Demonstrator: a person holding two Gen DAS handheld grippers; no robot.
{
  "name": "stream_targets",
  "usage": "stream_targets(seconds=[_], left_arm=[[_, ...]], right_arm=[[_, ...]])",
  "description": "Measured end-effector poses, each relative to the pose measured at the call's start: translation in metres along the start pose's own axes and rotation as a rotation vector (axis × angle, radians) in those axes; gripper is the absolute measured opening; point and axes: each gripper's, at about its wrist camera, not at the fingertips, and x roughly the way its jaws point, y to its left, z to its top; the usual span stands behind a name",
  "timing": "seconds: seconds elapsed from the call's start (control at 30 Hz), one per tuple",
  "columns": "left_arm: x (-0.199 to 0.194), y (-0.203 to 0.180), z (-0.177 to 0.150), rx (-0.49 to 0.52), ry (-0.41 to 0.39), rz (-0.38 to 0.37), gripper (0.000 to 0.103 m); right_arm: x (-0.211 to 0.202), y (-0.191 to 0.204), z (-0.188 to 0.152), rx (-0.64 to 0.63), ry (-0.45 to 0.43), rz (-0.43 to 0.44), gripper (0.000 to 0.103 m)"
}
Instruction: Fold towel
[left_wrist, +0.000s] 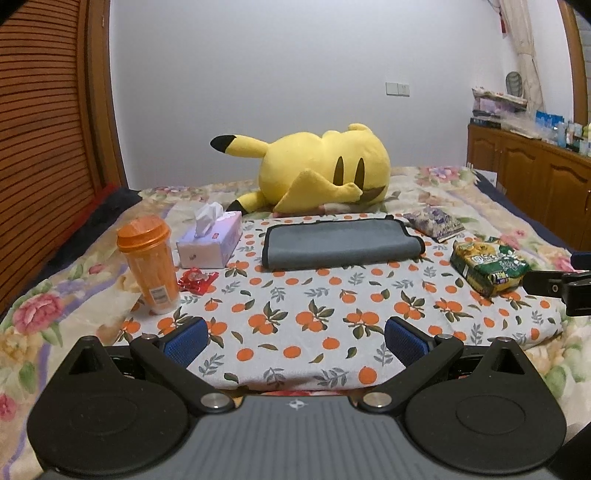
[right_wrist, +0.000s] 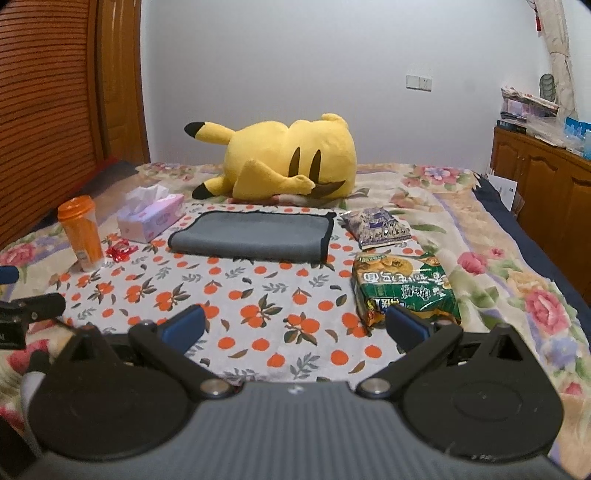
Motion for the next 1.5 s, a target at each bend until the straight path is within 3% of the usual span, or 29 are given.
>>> stream_targets(seconds=[1.07,1.5], left_arm=[[-0.023,0.000,0.005,0.000,-0.164,0.014,0.103],[-0.022,0.000,0.005,-0.001,-0.168,0.014,0.103]], right_arm=[[-0.025,-0.005,0.003,0.026,-0.180,-0.036,0.103],[-0.025,-0.006,0.003,0.029,-0.192,-0.044,0.103]])
